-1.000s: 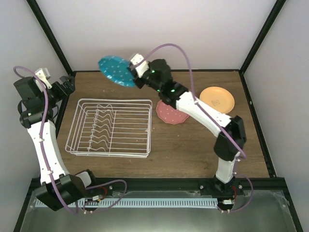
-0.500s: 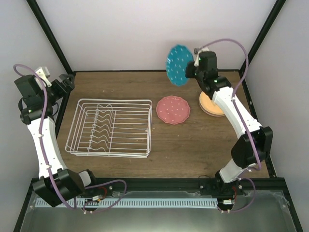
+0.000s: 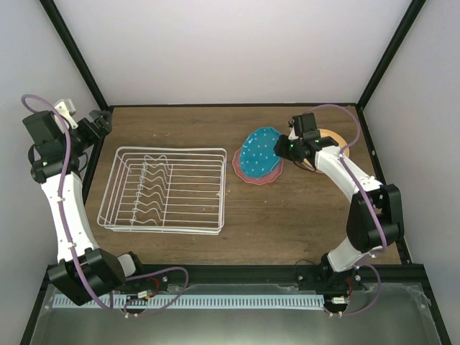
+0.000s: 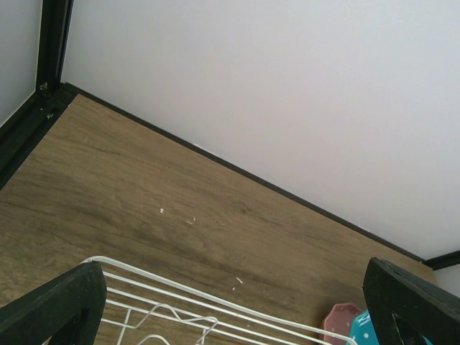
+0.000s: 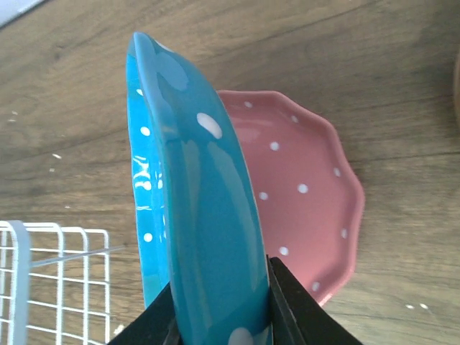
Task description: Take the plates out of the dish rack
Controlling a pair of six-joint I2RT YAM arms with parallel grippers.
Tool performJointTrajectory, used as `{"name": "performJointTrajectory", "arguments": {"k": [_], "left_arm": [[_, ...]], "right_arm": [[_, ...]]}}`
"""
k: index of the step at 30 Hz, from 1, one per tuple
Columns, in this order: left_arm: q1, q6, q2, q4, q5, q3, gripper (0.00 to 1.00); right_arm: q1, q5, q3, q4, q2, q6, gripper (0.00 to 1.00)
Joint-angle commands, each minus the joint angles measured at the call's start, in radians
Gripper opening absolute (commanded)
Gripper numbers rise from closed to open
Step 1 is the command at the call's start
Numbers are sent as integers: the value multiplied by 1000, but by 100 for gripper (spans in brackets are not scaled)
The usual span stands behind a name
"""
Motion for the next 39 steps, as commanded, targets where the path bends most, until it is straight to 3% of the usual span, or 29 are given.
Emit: {"name": "performJointTrajectory", "arguments": {"k": [1,22,31,39], "left_arm": [[4,19,3,-4,18,30,100],[3,43,-26,-37,10,29,100],[3,44,-35,-42,8,20,100],[3,44,-38,-42,12,16,100]], "right_arm": [[-18,-118,34,184,-18,75,1],[-27,-156,34,211,145,99,1],[-34,-116,62,79,204,59,19],[-34,-111,75,26,243,19,25]]}}
